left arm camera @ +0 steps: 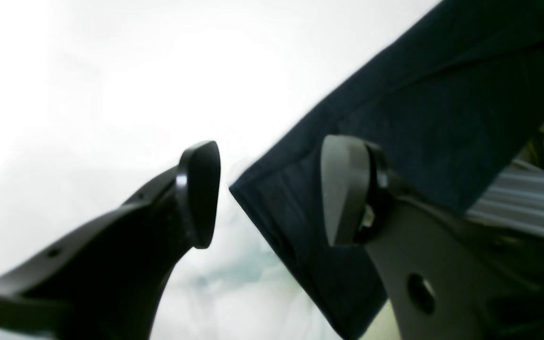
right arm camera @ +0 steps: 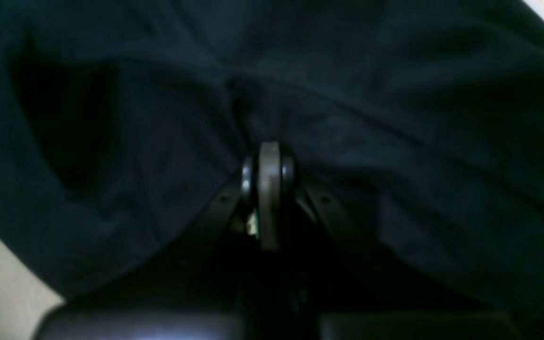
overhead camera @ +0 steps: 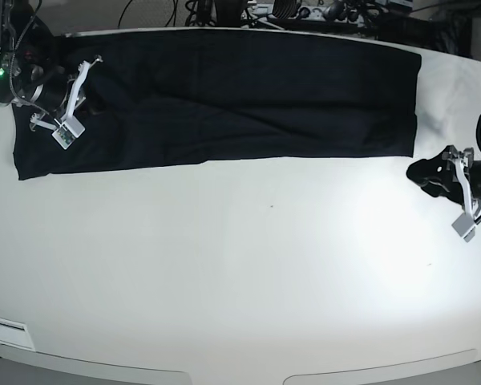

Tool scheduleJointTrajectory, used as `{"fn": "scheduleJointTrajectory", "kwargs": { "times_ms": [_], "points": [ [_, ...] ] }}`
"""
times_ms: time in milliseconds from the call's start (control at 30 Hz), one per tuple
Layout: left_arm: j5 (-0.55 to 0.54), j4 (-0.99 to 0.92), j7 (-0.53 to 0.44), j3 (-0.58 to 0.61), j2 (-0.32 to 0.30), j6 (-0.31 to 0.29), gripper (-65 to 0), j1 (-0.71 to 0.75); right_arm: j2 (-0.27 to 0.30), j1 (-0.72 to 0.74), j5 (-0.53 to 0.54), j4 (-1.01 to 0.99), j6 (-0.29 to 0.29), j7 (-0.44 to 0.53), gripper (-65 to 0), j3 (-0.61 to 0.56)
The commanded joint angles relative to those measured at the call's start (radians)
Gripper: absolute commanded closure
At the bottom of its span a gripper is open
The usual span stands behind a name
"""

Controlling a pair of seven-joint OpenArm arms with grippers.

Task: Fold the T-shirt properly
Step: 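Release the shirt and pull both grippers back from the strip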

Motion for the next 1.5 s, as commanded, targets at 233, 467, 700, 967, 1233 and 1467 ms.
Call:
{"fn": "scheduleJointTrajectory", "kwargs": {
  "times_ms": [233, 467, 700, 967, 1233, 1467],
  "points": [
    [0.012, 0.010, -0.015, -0.014, -0.030, 0.001, -36.0, -0.022, 0.010, 0.120, -0.087, -0.069, -0.140, 0.089, 0.0, 0.006],
    [0.010, 0.010, -0.015, -0.014, -0.030, 0.001, -36.0, -0.022, -0.117, 0.140, -0.383, -0.079, -0.561, 0.091, 0.0, 0.007],
    [0.042, 0.010, -0.014, -0.014, -0.030, 0.027, -36.0, -0.012, -0.186, 0.141, -0.544, -0.079, -0.720, 0.055, 0.0, 0.009],
    [0.049, 0.010, -0.014, -0.014, -0.017, 0.045, -36.0, 0.003, -0.198, 0.140, -0.612, -0.080, -0.827, 0.050, 0.0, 0.011],
    [0.045, 0.010, -0.011, -0.014, 0.009, 0.045, -36.0, 0.003, -0.205, 0.180, -0.772, -0.067, -0.914, -0.006, 0.0, 0.029],
    [0.040, 0.010, 0.013, -0.014, 0.056, 0.046, -36.0, 0.003, -0.204, 0.217, -0.768, 0.156, -0.864, -0.042, -4.8, 0.109]
  ]
}}
